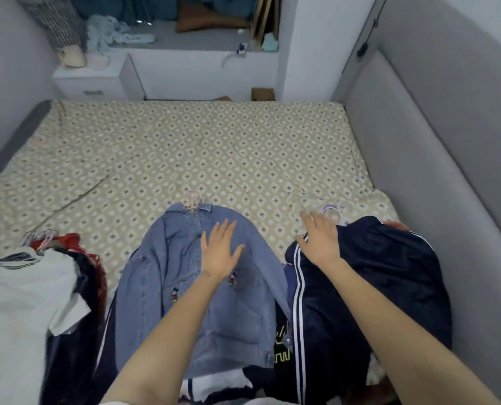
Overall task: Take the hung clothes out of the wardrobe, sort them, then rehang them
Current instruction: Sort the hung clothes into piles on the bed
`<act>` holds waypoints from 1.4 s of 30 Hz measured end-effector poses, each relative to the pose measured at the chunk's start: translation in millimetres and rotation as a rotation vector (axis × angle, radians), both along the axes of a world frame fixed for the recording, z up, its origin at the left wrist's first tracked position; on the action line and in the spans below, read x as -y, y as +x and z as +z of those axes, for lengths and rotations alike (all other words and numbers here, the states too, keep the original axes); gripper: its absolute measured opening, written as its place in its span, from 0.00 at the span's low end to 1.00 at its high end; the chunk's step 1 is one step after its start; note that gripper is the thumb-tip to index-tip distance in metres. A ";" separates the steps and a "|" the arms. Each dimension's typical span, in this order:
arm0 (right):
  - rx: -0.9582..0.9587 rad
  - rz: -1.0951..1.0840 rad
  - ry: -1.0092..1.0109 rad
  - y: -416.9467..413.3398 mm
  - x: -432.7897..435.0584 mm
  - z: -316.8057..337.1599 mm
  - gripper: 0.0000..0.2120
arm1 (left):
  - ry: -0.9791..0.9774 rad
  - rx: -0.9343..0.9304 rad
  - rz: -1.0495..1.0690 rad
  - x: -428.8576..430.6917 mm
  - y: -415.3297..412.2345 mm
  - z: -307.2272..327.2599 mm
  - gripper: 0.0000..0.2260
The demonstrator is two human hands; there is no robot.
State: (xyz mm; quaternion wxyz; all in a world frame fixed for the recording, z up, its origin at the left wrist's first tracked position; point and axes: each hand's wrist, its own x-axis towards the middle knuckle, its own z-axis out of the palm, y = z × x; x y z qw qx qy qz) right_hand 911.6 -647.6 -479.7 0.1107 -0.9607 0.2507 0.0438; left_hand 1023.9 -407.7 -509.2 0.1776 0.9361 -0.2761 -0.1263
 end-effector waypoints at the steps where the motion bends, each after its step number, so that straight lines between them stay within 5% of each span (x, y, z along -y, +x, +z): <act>1: 0.001 -0.001 0.000 3.9 -16.9 3.2 0.32 | 0.008 0.016 -0.002 -19.2 4.8 5.0 0.28; 13: -0.065 0.198 0.025 46.2 -152.5 17.2 0.32 | 0.069 0.023 0.236 -174.6 33.3 17.5 0.29; 30: -0.183 0.261 0.088 114.4 -138.6 -27.8 0.34 | 0.143 -0.025 0.320 -177.4 71.0 -23.1 0.30; 42: -0.318 0.223 0.128 194.5 -139.3 -125.2 0.34 | 0.154 -0.160 0.297 -179.8 160.2 -117.8 0.32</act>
